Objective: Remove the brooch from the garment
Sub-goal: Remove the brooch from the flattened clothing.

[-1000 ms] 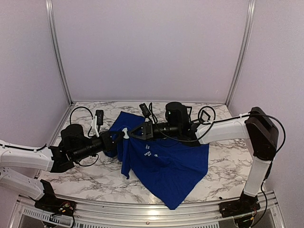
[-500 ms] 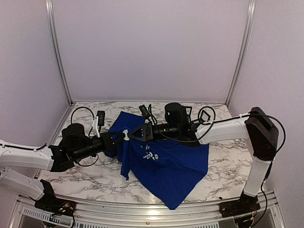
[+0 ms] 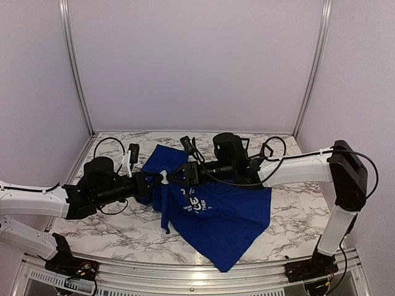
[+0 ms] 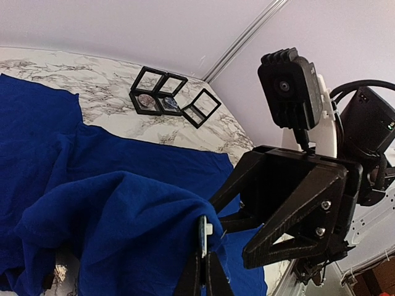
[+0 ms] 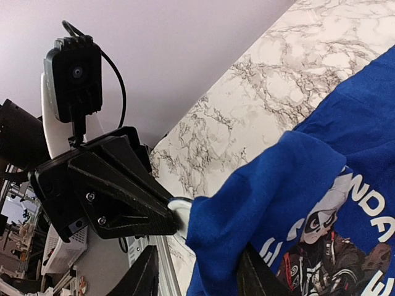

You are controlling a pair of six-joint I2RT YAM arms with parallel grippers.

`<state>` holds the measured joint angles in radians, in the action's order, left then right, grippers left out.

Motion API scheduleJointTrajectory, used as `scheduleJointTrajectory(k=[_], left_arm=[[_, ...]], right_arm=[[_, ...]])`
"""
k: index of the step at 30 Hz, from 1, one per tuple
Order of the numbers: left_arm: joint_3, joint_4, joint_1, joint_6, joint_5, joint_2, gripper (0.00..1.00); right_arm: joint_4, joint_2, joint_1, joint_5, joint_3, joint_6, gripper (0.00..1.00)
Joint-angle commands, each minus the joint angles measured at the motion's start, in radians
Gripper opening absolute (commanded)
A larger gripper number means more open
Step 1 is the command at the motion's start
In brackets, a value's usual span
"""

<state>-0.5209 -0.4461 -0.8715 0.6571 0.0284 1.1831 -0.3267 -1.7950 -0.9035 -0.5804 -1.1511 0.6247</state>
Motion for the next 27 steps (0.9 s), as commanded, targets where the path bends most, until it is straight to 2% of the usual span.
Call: scheduleJointTrajectory(k=[1,15,27], left_arm=[[-0.039,0.140,0.018,0.004,-0.014,0.000,0.00],[-0.154,0.504,0.055,-0.023,0.026,-0.022,0.00],[-0.226,0.742,0.059,-0.064,0.097,-0.031,0.00]], right_arm=[[0.055,0.058,-0.015,0.050,-0.009,-0.089,0.43],[0.199,0.049,-0.051,0.158,-0.034,-0.220,0.43],[0.217,0.026,-0.064,0.175,-0.050,-0.249,0.43]])
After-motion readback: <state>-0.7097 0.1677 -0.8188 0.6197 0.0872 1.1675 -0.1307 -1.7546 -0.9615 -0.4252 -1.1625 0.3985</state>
